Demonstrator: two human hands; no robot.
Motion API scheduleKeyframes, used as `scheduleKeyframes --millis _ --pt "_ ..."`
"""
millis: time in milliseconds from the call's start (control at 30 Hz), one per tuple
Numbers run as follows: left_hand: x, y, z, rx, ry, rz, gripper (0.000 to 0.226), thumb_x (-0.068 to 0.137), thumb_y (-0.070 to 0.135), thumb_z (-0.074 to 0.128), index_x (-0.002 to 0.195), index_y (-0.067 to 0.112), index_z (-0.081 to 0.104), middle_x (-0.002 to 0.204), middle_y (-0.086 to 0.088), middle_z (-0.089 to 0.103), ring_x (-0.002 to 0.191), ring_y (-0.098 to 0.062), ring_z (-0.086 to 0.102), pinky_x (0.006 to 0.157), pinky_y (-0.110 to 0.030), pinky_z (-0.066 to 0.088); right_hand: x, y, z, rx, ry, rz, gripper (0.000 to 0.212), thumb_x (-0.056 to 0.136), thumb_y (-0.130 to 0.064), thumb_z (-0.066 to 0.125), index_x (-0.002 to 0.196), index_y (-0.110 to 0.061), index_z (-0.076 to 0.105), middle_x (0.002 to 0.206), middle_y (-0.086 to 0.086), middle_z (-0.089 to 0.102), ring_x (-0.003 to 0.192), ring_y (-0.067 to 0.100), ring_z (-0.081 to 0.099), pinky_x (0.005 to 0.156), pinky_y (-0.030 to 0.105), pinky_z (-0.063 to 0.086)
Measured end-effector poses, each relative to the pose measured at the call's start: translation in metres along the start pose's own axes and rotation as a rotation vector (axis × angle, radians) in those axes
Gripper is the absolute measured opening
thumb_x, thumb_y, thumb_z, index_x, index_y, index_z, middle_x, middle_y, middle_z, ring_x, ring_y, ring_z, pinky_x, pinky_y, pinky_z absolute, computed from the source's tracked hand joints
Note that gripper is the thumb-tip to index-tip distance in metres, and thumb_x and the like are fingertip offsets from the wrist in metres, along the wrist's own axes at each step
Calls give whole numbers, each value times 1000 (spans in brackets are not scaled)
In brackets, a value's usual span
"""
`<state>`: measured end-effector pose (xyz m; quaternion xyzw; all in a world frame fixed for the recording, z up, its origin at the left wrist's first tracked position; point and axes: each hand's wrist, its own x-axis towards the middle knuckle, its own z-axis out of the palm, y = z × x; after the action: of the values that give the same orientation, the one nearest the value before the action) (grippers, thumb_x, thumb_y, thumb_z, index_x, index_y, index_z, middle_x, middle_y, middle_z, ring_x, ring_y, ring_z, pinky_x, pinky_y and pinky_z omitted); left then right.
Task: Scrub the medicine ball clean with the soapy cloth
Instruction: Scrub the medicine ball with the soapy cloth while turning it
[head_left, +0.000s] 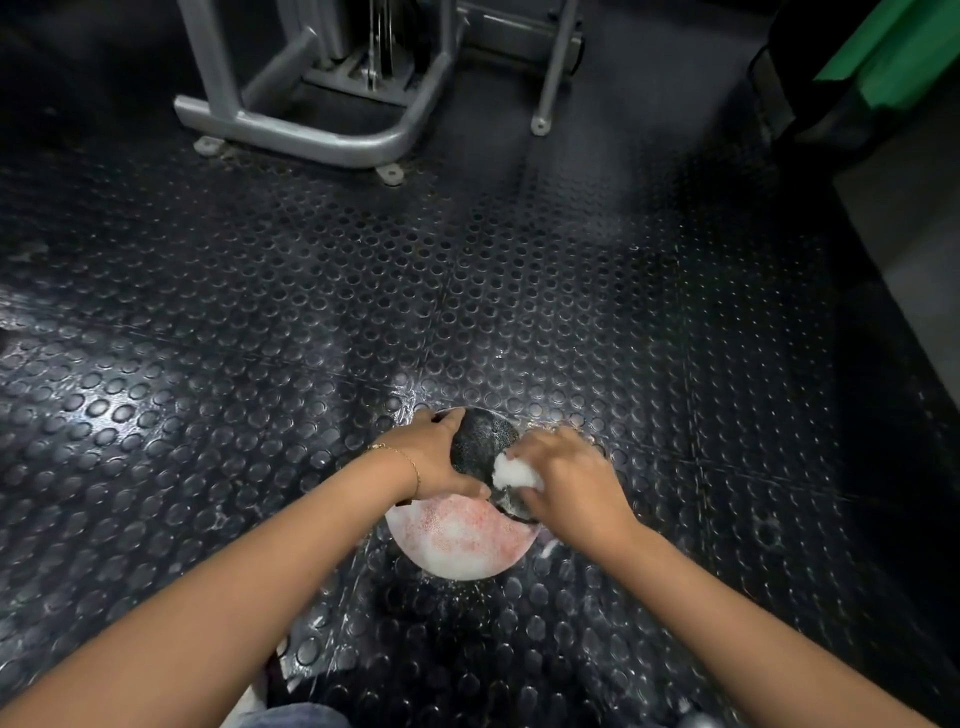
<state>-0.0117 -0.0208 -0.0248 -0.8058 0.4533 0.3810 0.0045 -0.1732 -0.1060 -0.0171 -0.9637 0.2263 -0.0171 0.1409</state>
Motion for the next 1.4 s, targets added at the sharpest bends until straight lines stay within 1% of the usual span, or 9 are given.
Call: scheduleKeyframes --millis 100,200,300,467,633,833,1067,1233,1400 --pt "-3 0 1 47 3 38 106 74 64 64 150 32 -3 158 -1 4 133 -24 38 100 -33 43 -8 3 3 -18 -11 -41 27 63 -18 76 88 -20 67 86 -9 64 77 9 47 68 27 52" --pt "-7 2 3 102 -4 76 107 74 63 64 149 34 -5 158 2 -2 134 -21 36 100 -34 42 5 5 -2 -1 -21 31 26 82 -22 61 107 -23 61 105 -10 59 91 8 42 81 21 40" --pt "-9 1 2 96 -1 104 108 72 59 70 149 34 -1 157 4 0 133 -21 38 100 -33 43 15 5 -4 -1 -17 62 30 87 -24 56 117 -22 56 115 -10 56 105 9 43 89 20 34" --pt "-17 -9 9 59 -8 168 110 66 48 79 147 34 6 153 5 5 126 -21 42 96 -36 46 -11 5 7 33 -13 -44 23 76 -16 61 99 -18 64 97 -6 62 85 6 40 82 24 44" --pt "-22 -7 20 124 40 192 110 63 51 79 146 33 9 149 6 8 123 -22 44 92 -38 49 1 11 8 50 -38 102 23 87 -26 54 111 -26 58 105 -13 57 93 5 39 79 19 37" --pt "-30 -9 24 142 31 216 110 62 44 82 145 30 12 148 2 4 132 -23 32 96 -37 46 -9 9 11 70 -72 60 17 88 -27 53 104 -27 59 102 -14 58 93 4 41 71 15 33" --pt "-32 -4 32 197 82 221 107 62 43 82 144 28 15 147 0 7 136 -25 22 99 -41 45 6 13 8 81 -125 174 19 89 -27 53 107 -27 59 106 -12 58 104 10 45 73 21 38" --pt "-33 -3 34 220 80 234 108 63 42 82 145 29 14 146 -2 10 135 -25 23 99 -40 45 -2 13 5 112 -124 156 17 89 -27 52 104 -26 61 93 -19 49 93 6 42 66 22 36" --pt "-34 -2 32 223 78 245 108 64 42 81 146 29 12 147 -2 8 134 -24 26 98 -38 46 14 21 10 120 -134 235 19 88 -29 52 100 -19 63 98 -3 63 96 16 52 66 24 35"
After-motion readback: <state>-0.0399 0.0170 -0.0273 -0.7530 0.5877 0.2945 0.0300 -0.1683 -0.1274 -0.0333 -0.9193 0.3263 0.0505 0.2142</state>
